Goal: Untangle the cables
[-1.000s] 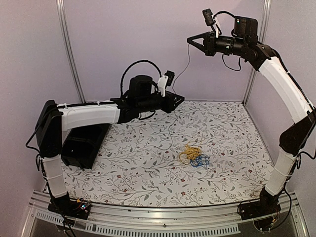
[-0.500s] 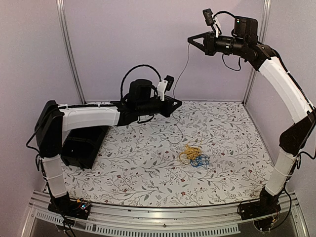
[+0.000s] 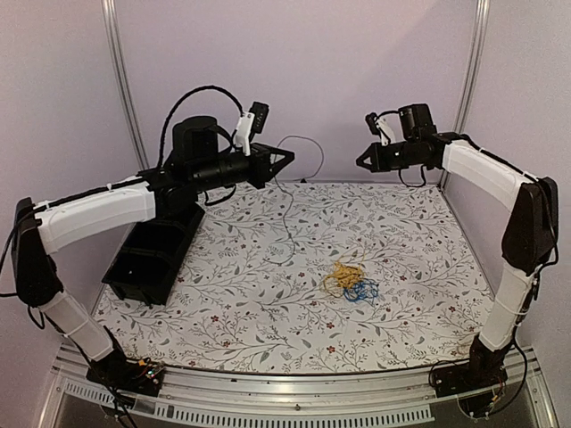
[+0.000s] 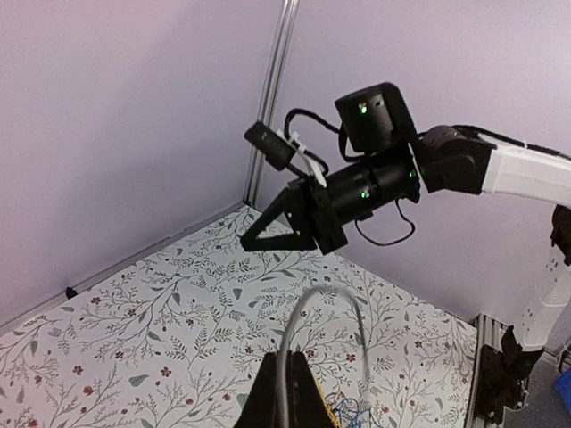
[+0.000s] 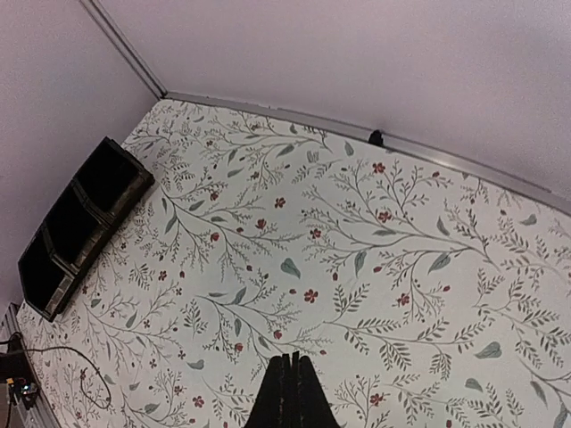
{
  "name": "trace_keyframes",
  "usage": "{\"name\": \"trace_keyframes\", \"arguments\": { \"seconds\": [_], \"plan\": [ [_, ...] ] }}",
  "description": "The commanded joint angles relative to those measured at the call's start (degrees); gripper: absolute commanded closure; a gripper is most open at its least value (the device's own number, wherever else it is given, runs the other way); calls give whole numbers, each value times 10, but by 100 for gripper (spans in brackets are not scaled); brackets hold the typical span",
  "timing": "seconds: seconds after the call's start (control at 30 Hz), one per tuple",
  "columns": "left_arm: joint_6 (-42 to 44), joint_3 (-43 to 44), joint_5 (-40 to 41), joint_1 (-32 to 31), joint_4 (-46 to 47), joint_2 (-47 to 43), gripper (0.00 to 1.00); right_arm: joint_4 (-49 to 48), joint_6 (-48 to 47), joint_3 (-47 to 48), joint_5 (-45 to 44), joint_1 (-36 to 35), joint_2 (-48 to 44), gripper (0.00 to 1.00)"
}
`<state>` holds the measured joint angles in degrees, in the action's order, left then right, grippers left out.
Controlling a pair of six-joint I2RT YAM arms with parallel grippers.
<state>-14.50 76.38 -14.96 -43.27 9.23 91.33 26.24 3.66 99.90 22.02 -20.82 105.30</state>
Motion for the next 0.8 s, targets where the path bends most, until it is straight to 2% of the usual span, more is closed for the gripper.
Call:
{"name": "trace_keyframes", "arguments": {
  "seconds": [0.0,0.17,0.37,0.4,0.57,0.67,0.77],
  "plan": [
    [18,-21,-13,33,-32,-41,100,14,55,-84,25,-22,1,100],
    [14,-19,-51,59,-49,-54,100,4,64,-80,67,-35,13,100],
    [25,-15,-4,72,-125,-68,100,-3,62,-32,83,-35,26,98],
    [30,-16,7,74,-139,-72,100,-4,60,-29,85,-35,25,93],
    [40,-15,41,94,-196,-97,100,-2,44,-38,96,-35,15,55],
    [43,-22,59,104,-227,-125,100,0,29,-58,93,-34,1,47],
    [46,-37,78,115,-264,-159,100,-1,22,-77,88,-33,-12,43]
  ]
}}
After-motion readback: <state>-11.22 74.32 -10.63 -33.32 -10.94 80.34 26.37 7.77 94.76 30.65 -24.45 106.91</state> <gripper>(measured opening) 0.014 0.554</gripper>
